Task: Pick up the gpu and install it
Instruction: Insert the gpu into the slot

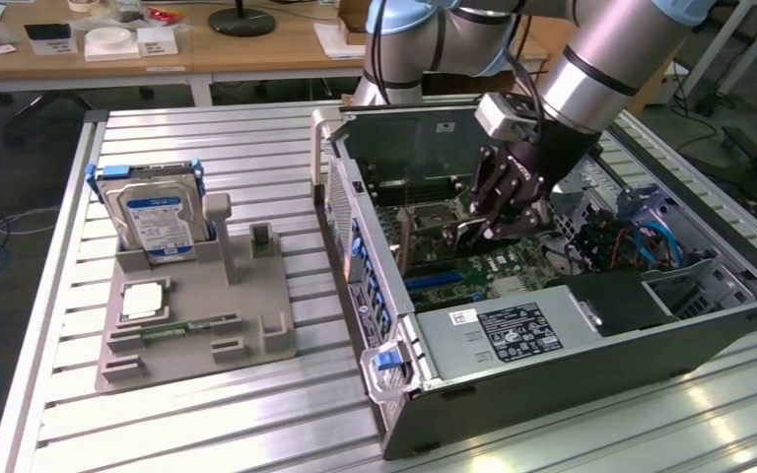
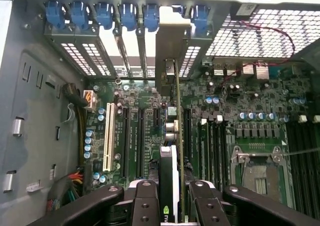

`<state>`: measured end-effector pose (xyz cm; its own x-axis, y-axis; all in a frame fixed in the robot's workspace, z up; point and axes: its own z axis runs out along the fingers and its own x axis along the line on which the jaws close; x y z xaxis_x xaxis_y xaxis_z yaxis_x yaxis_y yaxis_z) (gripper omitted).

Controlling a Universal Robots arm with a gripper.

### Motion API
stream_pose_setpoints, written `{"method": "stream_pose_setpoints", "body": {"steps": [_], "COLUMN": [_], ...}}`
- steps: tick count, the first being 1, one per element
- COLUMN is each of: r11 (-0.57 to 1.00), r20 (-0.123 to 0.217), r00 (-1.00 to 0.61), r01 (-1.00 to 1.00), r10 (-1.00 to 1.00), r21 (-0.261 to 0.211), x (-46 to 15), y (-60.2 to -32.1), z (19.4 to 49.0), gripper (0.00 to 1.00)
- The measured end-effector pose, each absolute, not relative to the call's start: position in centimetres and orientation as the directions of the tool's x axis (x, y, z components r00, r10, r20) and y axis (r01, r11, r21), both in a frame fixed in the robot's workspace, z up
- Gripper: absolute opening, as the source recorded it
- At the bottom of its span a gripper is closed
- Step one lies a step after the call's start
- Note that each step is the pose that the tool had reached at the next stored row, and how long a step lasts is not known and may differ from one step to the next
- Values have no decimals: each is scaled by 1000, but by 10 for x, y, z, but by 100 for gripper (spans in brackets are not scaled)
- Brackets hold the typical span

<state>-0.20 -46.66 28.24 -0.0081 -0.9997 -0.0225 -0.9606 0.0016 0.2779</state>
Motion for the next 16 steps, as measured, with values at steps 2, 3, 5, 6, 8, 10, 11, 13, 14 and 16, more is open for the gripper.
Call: {"method": "stream_pose_setpoints", "body": {"steps": [2,3,5,6,8,10,11,13,14,16], "r11": [-4,-4,-4,-4,-4,-4,-4,-4,-4,-4], "r20": [-23,-22,-22,-22,-23,-22,-22,-23,-23,-23], "r00": [-3,-3,-3,-3,-3,-3,-3,-3,-3,-3], "r01": [-959,-959,-959,-959,-959,-959,-959,-959,-959,-959], "r10": [-1000,-1000,-1000,-1000,-1000,-1000,-1000,-1000,-1000,-1000], "r21": [284,284,284,284,284,284,284,284,284,284], "x": [-2,-2,-2,-2,-2,-2,-2,-2,-2,-2], "y": [-467,-467,-467,-467,-467,-467,-467,-467,-467,-467], "z": [281,281,281,281,281,281,281,281,281,281], "gripper": [28,28,28,28,28,28,28,28,28,28]}}
